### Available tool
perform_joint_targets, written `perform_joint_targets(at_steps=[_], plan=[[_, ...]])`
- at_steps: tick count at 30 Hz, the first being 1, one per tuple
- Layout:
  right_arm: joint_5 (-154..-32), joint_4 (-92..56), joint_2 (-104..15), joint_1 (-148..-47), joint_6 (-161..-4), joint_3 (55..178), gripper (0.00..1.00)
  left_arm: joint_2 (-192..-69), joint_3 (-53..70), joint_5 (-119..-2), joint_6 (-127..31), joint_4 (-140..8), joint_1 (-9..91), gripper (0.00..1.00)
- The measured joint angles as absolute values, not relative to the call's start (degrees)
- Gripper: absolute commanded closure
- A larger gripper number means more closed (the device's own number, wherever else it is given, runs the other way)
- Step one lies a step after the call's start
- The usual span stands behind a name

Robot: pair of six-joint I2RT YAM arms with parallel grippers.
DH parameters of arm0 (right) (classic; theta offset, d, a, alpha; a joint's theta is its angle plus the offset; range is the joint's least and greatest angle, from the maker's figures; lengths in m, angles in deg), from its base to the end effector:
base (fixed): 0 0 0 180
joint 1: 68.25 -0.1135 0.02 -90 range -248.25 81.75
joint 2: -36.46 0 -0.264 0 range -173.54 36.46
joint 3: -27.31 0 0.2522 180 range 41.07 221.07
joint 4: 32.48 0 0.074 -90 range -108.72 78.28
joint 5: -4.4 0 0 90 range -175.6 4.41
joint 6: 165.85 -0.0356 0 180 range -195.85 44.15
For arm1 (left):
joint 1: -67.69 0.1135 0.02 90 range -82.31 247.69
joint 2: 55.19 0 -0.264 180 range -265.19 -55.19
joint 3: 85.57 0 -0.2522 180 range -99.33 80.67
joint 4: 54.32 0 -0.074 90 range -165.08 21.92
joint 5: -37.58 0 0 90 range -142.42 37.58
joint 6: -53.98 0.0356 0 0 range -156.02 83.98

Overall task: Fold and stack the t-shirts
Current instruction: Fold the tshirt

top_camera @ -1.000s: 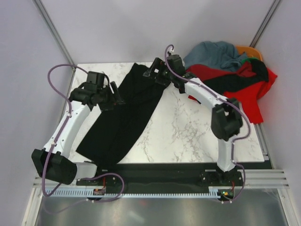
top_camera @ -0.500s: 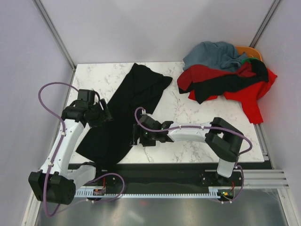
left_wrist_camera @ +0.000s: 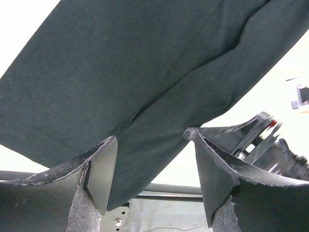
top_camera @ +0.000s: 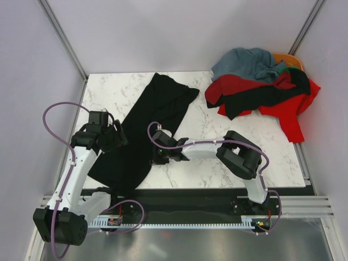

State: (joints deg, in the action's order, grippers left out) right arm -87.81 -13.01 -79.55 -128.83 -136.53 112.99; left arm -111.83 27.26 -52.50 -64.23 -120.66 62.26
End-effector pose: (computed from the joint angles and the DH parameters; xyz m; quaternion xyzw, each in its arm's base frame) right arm 0.2072 0.3702 0.1397 -0.0058 0.9389 0.3083 0.1527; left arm 0.1835 -0.0175 0.2894 -0.1886 0.9370 -0.0857 0.2812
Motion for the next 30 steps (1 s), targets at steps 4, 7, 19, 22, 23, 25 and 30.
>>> perform_joint_targets(at_steps=[4,7,19,22,23,25,30], plan=[[-88.2,-15.2,-77.5,-125.7,-136.8,108.7,1.00,-111.8,28.1,-53.3,-64.2,-120.0,62.3,0.28],[-86.9,-13.0,-72.9,-120.0,-134.5,104.0,1.00,-111.8,28.6,-55.0,-64.2,-119.5,62.3,0.28],[-78.7,4.9,-63.6,-104.2,-119.0,102.8,0.20,-114.7,31.1,-62.8,-65.1,-117.2,58.8,0.28],[-80.4,7.2,-57.1,-105.0,-116.9,100.2,0.15,-114.9,32.7,-63.1,-67.1,-117.2,54.0,0.28],[-80.8,7.9,-53.9,-105.2,-116.5,98.9,0.15,-114.9,33.4,-63.0,-68.3,-117.1,51.3,0.28],[-81.3,9.4,-47.2,-105.4,-116.3,96.3,0.16,-115.0,34.4,-62.9,-70.4,-117.2,47.0,0.28],[-82.7,10.2,-35.7,-105.2,-116.4,89.4,0.22,-115.1,38.2,-61.8,-75.9,-116.0,40.0,0.28]])
